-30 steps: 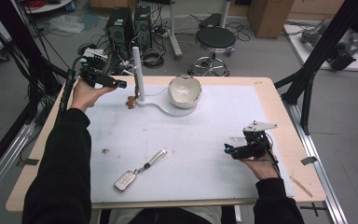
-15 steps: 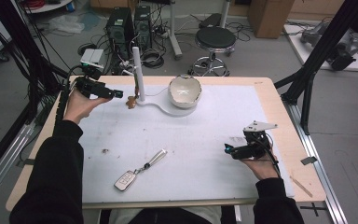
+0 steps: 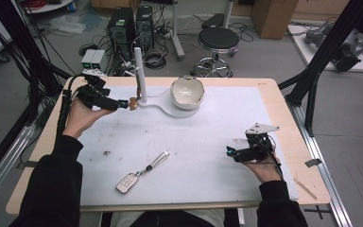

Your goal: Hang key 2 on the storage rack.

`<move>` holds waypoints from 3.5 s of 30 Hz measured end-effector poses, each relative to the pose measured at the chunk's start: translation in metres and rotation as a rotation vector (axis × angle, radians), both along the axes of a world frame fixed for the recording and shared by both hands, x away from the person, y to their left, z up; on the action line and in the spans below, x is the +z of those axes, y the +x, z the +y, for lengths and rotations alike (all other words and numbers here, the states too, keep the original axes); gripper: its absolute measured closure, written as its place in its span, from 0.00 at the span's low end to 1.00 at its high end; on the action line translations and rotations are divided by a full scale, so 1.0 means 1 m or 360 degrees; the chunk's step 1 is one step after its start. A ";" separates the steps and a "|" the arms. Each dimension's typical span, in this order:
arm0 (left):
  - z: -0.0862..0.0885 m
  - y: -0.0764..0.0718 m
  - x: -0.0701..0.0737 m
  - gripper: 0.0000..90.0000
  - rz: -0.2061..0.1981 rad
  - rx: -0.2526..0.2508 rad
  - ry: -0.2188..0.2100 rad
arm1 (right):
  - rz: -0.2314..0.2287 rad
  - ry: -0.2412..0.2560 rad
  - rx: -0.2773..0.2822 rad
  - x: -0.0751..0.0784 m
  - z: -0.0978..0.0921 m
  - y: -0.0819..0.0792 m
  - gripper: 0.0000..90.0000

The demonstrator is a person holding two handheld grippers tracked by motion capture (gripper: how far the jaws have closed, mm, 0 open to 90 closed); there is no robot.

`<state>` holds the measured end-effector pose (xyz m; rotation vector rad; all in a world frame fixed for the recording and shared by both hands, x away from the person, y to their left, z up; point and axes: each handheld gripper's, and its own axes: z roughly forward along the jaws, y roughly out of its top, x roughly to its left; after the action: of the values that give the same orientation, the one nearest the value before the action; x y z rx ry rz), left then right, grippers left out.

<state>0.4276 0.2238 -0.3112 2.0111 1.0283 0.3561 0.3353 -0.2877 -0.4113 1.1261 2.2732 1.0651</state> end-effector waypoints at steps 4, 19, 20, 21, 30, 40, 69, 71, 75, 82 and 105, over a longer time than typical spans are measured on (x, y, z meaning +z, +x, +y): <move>-0.003 -0.008 -0.003 0.02 -0.0013 -0.0016 0.0005 | 0.0006 -0.0002 -0.0003 -0.001 0.000 0.000 0.01; -0.031 -0.028 -0.024 0.02 0.0042 -0.0141 0.0092 | -0.0005 -0.0002 -0.0014 0.000 -0.003 -0.001 0.01; -0.033 -0.029 -0.026 0.02 0.0044 -0.0149 0.0108 | -0.0001 -0.0004 -0.0014 -0.001 -0.003 -0.001 0.01; -0.035 -0.029 -0.027 0.02 0.0048 -0.0156 0.0118 | 0.0000 -0.0005 -0.0013 -0.001 -0.003 -0.001 0.01; -0.051 -0.037 -0.042 0.02 0.0073 -0.0208 0.0178 | -0.0011 -0.0017 -0.0023 -0.001 -0.004 -0.001 0.01; -0.062 -0.045 -0.054 0.02 0.0095 -0.0275 0.0181 | -0.0001 -0.0025 -0.0019 -0.002 -0.004 -0.002 0.01; -0.102 -0.065 -0.079 0.02 0.0224 -0.0399 0.0315 | 0.0003 -0.0033 -0.0028 -0.002 -0.005 -0.002 0.01; -0.105 -0.067 -0.081 0.02 0.0228 -0.0399 0.0323 | 0.0001 -0.0034 -0.0027 -0.002 -0.006 -0.002 0.01; -0.113 -0.071 -0.085 0.02 0.0245 -0.0421 0.0351 | 0.0008 -0.0033 -0.0029 -0.002 -0.005 -0.002 0.01; -0.120 -0.072 -0.091 0.09 0.0292 -0.0427 0.0326 | 0.0010 -0.0031 -0.0026 -0.002 -0.005 -0.002 0.01; -0.132 -0.083 -0.106 0.35 0.0318 -0.0525 0.0444 | 0.0016 -0.0046 -0.0027 -0.003 -0.005 -0.002 0.01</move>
<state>0.3448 0.0914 -0.4171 2.4622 0.7755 0.1274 0.3328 -0.2926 -0.4148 1.1400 2.2750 1.0193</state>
